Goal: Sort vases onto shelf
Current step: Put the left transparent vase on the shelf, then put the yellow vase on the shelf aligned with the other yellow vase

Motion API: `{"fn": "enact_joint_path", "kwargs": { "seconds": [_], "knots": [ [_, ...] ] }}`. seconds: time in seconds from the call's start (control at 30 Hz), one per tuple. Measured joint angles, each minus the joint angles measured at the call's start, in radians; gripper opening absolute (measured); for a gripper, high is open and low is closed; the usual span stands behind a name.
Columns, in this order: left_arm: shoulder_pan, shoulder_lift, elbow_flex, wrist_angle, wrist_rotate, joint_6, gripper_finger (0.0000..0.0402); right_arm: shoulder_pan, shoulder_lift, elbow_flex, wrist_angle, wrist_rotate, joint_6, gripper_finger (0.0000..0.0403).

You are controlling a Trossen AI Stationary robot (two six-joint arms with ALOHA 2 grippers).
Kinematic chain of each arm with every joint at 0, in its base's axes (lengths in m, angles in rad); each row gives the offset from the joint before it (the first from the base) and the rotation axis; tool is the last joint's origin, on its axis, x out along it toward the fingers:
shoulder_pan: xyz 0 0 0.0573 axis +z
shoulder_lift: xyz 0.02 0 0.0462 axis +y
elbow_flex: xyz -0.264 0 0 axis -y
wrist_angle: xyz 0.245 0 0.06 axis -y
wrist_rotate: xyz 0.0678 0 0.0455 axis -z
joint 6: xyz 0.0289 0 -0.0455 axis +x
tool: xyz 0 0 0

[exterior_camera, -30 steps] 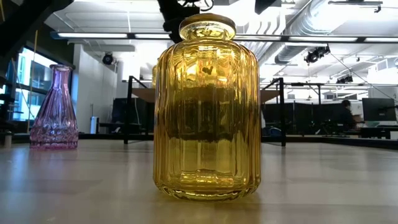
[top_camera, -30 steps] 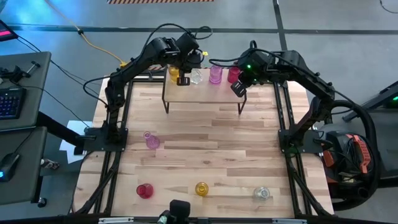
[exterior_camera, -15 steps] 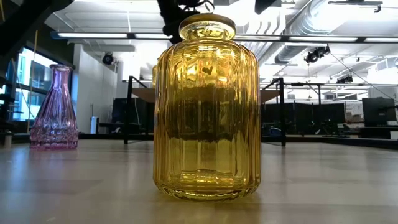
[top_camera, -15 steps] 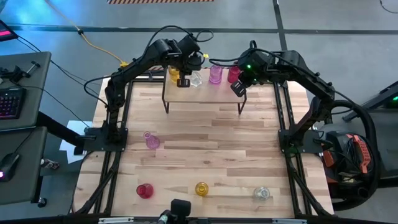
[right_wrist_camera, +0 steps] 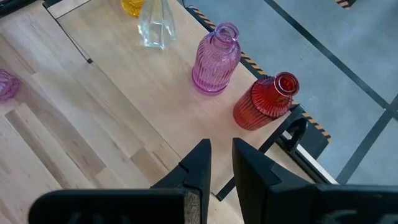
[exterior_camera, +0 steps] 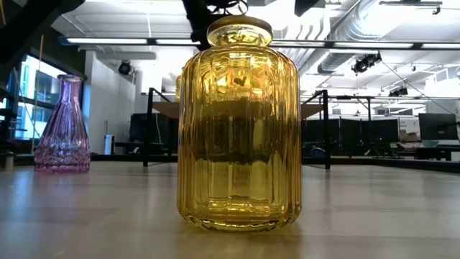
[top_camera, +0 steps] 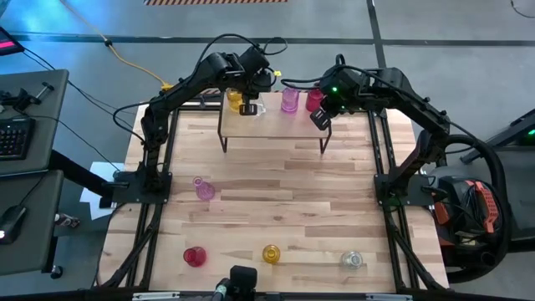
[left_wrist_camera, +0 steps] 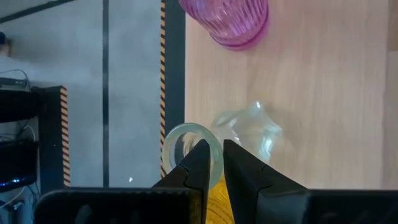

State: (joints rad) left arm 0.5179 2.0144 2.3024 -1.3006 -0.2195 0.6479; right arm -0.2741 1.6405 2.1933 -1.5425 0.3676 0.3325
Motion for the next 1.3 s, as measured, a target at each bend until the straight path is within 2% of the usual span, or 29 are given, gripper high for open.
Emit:
{"fn": "enact_joint_path", "kwargs": {
  "seconds": [1.3],
  "knots": [
    [-0.03,0.0,0.0,0.042,-0.001,-0.027,0.0033,0.0,0.0,0.0,-0.001,0.0,0.0,0.0046]
  ]
}}
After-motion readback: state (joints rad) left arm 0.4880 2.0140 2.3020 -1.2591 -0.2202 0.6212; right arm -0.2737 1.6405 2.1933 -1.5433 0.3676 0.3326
